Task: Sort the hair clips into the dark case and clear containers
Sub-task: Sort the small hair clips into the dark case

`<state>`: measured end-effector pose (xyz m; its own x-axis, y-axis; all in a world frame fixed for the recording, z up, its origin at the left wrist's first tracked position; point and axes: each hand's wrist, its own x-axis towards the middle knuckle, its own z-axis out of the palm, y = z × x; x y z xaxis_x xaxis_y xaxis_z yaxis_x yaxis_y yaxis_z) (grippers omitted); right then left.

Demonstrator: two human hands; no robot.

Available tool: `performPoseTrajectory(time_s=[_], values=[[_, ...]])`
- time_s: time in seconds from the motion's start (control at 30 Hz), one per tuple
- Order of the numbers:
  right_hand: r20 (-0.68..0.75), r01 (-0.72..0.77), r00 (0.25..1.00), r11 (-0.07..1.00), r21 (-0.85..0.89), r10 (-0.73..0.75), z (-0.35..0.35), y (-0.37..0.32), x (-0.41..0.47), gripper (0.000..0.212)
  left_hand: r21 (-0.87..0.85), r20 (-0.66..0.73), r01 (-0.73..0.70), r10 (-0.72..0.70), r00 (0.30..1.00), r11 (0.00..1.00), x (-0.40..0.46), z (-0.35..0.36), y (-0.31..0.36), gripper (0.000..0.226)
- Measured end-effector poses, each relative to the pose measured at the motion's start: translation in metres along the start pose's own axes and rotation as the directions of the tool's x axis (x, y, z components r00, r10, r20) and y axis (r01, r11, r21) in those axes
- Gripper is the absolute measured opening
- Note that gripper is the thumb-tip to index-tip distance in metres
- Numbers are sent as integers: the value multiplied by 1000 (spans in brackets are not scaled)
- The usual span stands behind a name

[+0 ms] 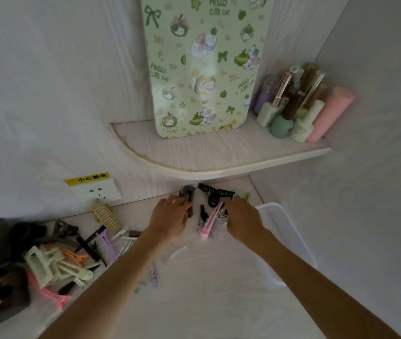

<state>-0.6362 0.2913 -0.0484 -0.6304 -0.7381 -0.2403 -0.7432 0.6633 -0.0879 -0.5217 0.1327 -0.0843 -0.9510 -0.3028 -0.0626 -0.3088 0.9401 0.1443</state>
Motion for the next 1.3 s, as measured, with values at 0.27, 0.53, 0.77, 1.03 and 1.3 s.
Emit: performPoseTrajectory(time_s=[0.27,0.53,0.77,1.03,1.3], values=[[78,-140,987,990,-29,142,4,-6,33,32,141,77,110,-122,990,984,-19,-17,-25,37],[138,-93,987,991,98,79,15,-5,38,19,-246,124,125,-97,988,961,14,-4,13,41],[255,82,960,985,150,-119,21,-22,25,17,-126,153,258,-238,959,958,19,16,10,23],[15,-131,988,771,624,156,-23,14,20,19,-311,57,157,-146,988,937,59,5,26,31],[226,-267,925,99,959,305,-27,50,12,29,-141,16,19,-17,1000,990,69,9,31,19]])
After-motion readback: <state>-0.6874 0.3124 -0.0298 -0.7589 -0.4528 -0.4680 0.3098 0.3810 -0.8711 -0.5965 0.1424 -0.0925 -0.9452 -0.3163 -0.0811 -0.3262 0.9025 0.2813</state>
